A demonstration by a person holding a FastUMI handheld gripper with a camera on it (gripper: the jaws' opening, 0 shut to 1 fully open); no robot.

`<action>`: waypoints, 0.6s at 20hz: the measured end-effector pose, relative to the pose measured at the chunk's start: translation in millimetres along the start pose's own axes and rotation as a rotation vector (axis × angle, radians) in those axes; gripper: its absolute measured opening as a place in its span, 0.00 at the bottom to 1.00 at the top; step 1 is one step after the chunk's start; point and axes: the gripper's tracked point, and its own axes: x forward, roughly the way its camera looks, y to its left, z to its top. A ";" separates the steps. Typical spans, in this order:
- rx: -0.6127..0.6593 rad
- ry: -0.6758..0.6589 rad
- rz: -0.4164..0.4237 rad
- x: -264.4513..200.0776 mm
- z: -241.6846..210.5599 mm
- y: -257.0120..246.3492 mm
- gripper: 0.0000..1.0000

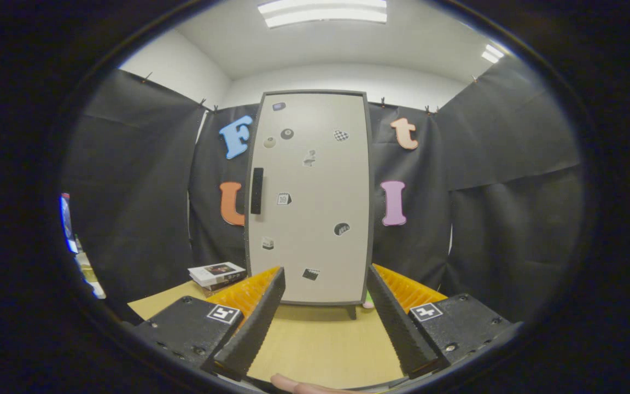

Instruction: Open the shoe cabinet door, grab the shoes and put them into the shoe cabinet, then close the shoe cabinet door.

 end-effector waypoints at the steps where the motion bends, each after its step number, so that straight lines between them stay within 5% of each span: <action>1: -0.004 -0.001 0.004 2.4 -2.6 4.1 0.98; 12: -0.024 -0.023 0.030 0.0 4.8 22.9 0.98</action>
